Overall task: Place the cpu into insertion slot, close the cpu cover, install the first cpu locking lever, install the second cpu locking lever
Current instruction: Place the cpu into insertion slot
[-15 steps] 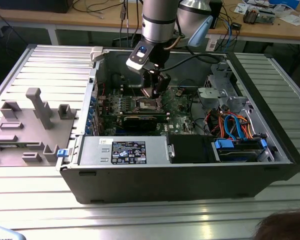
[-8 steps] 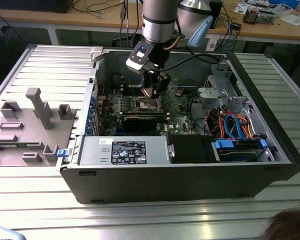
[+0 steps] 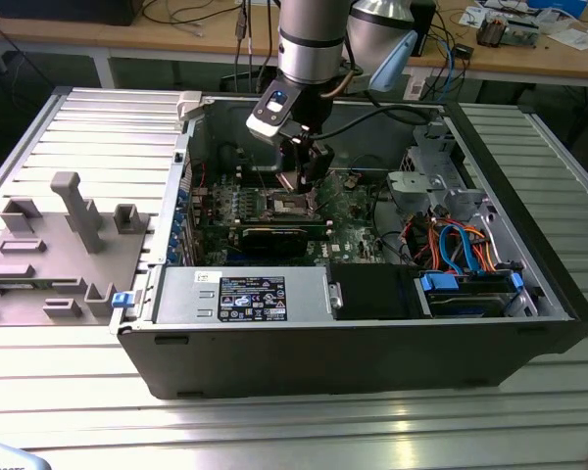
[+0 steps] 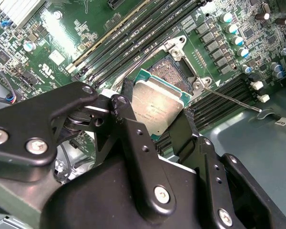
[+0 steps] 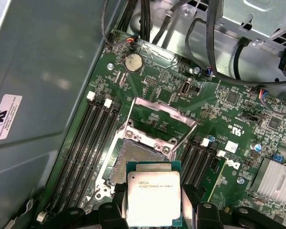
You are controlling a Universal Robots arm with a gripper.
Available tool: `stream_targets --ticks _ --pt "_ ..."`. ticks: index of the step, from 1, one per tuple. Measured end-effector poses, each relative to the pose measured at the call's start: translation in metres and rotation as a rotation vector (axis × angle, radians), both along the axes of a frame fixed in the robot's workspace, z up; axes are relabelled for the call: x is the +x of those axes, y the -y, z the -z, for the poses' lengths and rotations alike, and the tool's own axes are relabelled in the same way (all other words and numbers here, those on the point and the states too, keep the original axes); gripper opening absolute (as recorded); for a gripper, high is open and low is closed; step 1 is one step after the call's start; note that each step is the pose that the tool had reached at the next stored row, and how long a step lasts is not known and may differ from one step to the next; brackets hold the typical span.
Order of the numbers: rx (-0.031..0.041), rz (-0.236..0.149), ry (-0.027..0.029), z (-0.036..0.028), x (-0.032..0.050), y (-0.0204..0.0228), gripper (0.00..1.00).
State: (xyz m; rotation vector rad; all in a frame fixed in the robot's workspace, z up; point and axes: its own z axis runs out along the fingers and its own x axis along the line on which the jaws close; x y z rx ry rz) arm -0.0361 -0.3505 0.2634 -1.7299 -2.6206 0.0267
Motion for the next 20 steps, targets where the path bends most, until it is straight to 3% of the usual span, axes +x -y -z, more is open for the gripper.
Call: stream_targets --ticks 8,20 --pt "0.0 0.033 0.0 0.0002 0.0 0.0 0.55" --pt "0.0 0.042 0.0 0.0008 0.0 0.0 0.55"
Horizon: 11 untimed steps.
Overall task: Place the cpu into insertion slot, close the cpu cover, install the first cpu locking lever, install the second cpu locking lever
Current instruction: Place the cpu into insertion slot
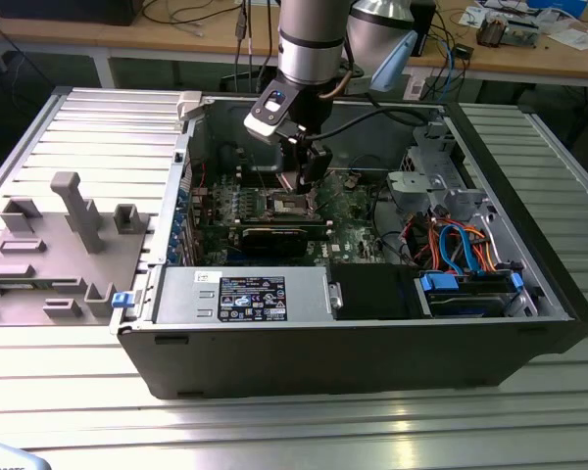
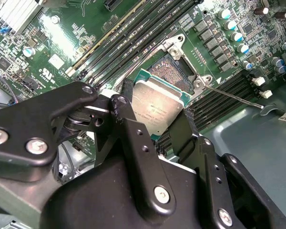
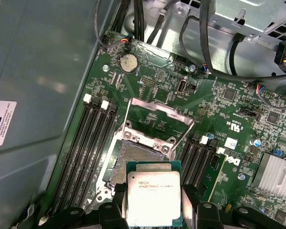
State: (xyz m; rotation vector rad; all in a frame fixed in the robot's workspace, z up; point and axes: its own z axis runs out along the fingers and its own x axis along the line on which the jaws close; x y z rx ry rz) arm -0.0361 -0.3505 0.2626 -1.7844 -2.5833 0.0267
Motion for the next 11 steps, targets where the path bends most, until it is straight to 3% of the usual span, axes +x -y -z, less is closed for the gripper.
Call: stream_targets --ticks 11 --pt "0.0 0.008 0.0 0.0006 -0.0004 0.0 0.55"
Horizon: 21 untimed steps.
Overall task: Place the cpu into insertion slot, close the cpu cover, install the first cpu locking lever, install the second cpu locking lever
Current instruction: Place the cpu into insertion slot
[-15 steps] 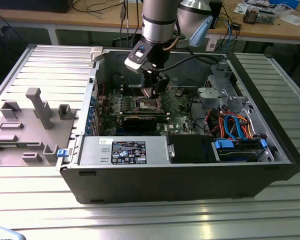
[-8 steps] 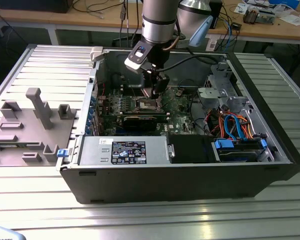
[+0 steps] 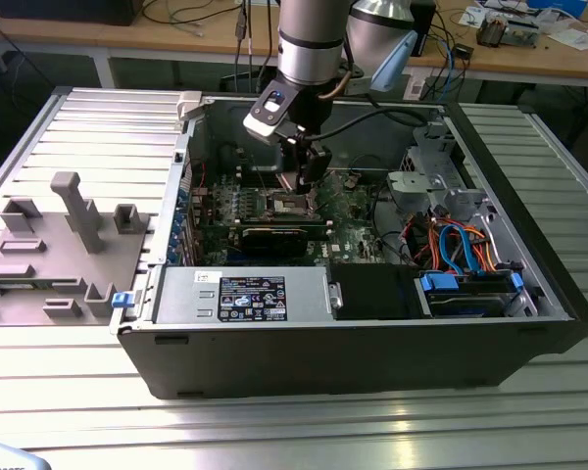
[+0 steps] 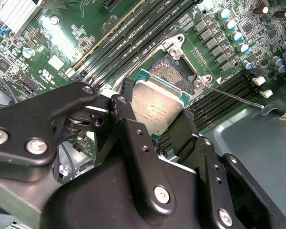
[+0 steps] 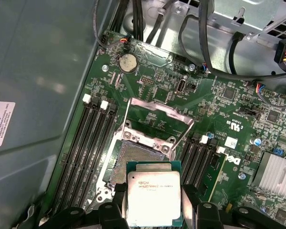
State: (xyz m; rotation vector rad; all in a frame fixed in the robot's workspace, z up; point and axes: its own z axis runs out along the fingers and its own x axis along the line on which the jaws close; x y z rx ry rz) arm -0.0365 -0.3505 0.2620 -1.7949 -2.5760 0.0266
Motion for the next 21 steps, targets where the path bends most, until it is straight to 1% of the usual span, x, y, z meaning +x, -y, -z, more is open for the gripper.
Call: stream_targets --ticks 21 --pt "0.0 0.014 0.0 0.0007 -0.0007 0.0 0.55"
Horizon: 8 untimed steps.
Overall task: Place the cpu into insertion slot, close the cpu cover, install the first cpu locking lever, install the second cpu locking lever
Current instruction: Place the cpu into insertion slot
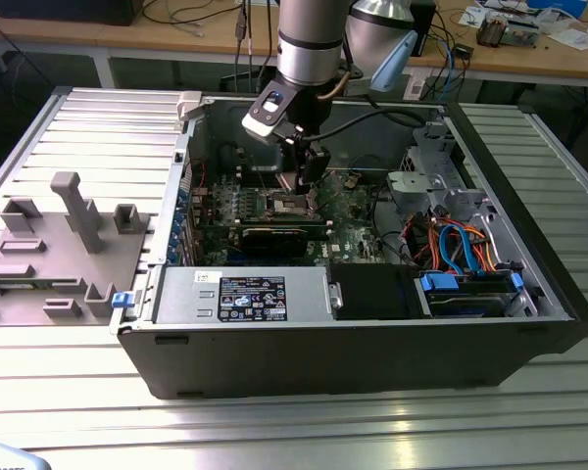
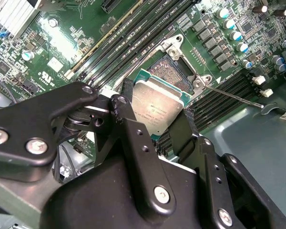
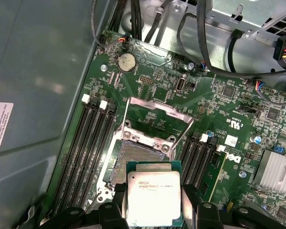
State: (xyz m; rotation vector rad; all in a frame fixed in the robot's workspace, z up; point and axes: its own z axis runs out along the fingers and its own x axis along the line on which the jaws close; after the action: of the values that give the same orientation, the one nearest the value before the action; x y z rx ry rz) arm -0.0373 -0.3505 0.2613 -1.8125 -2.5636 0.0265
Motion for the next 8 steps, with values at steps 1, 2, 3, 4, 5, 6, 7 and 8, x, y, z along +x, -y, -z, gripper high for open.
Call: stream_targets --ticks 1,2,3,4,5,6,7,8 --pt "0.0 0.001 0.0 0.0 0.0 0.0 0.55" --pt "0.0 0.001 0.0 0.0001 -0.0001 0.0 0.55" --pt "0.0 0.002 0.0 0.0001 -0.0001 0.0 0.55" --pt "0.0 0.003 0.0 0.0002 -0.0001 0.0 0.55" --pt "-0.0001 0.003 0.0 0.0002 -0.0001 0.0 0.55" --pt "0.0 0.004 0.0 0.0003 -0.0001 0.0 0.55" --pt "0.0 0.004 0.0 0.0003 -0.0001 0.0 0.55" --pt "0.0 0.005 0.0 0.0004 -0.0001 0.0 0.55"
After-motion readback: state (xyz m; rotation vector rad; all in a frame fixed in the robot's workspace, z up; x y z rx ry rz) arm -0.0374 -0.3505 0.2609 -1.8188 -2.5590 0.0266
